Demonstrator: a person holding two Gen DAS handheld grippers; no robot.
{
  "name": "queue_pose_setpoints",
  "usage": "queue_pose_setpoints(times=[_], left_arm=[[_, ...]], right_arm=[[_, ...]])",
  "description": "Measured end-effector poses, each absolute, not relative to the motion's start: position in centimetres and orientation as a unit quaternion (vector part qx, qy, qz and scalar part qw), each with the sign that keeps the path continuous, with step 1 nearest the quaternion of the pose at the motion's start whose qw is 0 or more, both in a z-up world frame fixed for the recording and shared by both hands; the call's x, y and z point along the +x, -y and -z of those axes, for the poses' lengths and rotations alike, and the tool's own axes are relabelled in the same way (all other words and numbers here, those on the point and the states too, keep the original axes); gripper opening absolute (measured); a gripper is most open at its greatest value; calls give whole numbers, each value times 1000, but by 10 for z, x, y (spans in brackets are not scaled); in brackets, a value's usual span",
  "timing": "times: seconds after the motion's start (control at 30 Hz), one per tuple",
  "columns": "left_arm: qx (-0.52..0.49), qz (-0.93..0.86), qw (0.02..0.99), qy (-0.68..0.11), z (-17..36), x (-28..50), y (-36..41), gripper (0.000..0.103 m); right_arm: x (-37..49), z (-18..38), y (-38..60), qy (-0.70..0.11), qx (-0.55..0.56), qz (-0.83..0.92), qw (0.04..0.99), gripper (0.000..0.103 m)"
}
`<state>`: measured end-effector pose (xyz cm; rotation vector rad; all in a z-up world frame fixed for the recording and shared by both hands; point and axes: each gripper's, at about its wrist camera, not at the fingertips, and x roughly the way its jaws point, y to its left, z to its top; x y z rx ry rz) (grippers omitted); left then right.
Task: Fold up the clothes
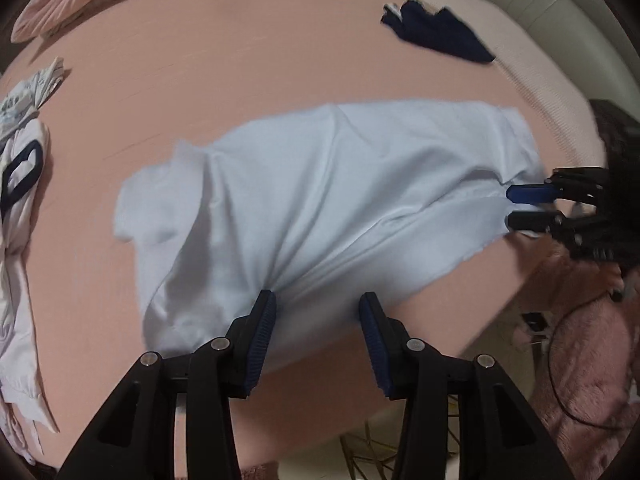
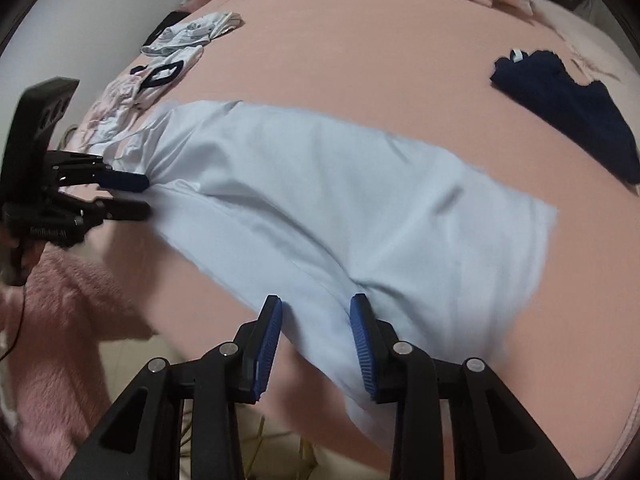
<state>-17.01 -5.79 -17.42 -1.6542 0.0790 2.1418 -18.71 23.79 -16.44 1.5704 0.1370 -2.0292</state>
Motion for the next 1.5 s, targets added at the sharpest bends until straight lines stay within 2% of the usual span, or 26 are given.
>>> queue_pose_setpoints(times=[0.03, 0.2, 0.3, 0.37, 0.47, 0.5, 0.53, 0.57, 0.63, 0.73, 0.9, 1.03, 1.07, 1.13, 1.27, 1.4, 1.5], left_arm=[[-587, -779, 218, -19, 167, -171, 60, 40], [-530, -815, 233, 16, 148, -188, 36, 40], [-539, -813, 216, -37, 168, -199, -3, 40], [-567, -796, 197, -82, 190, -199, -18, 40], [-578, -782, 214, -96, 201, -188, -5, 41], [-583, -775, 223, -98, 200, -185, 2, 45], [-589, -767, 234, -99, 197, -183, 9, 46], [-594, -761, 241, -100, 193, -182, 17, 46], [-587, -767, 238, -102, 181, -182, 30, 45], [-550, -801, 229, -51, 162, -192, 48, 45], [-534, -816, 215, 41, 172, -216, 59, 45], [-554, -815, 165, 34, 191, -217, 79, 45], [-555, -815, 160, 47, 190, -216, 92, 45], [-558, -817, 132, 56, 186, -216, 112, 44], [-526, -842, 106, 59, 158, -204, 121, 42], [-502, -848, 169, 20, 149, -192, 57, 42], [-530, -826, 195, 4, 166, -177, 40, 42]], right_arm=[[-192, 156, -248, -31, 584, 764, 274, 36], [-215, 123, -253, 34, 522, 824, 220, 36], [-221, 143, -220, -14, 532, 824, 197, 36], [-214, 168, -201, -77, 550, 810, 189, 37], [-191, 168, -195, -153, 530, 808, 207, 37], [-186, 166, -198, -165, 534, 800, 217, 38], [-183, 164, -206, -172, 544, 791, 223, 43], [-186, 163, -218, -169, 556, 783, 221, 44], [-201, 154, -246, -111, 569, 787, 210, 44], [-224, 137, -284, -16, 554, 816, 167, 44], [-255, 151, -268, -52, 533, 836, 117, 44], [-270, 184, -272, -57, 552, 825, 111, 46], [-272, 183, -284, -36, 552, 827, 102, 49], [-275, 176, -308, -5, 549, 833, 74, 50], [-276, 154, -321, -9, 523, 852, 33, 50], [-263, 137, -282, -17, 492, 866, 92, 50], [-243, 147, -243, -46, 511, 844, 160, 50]])
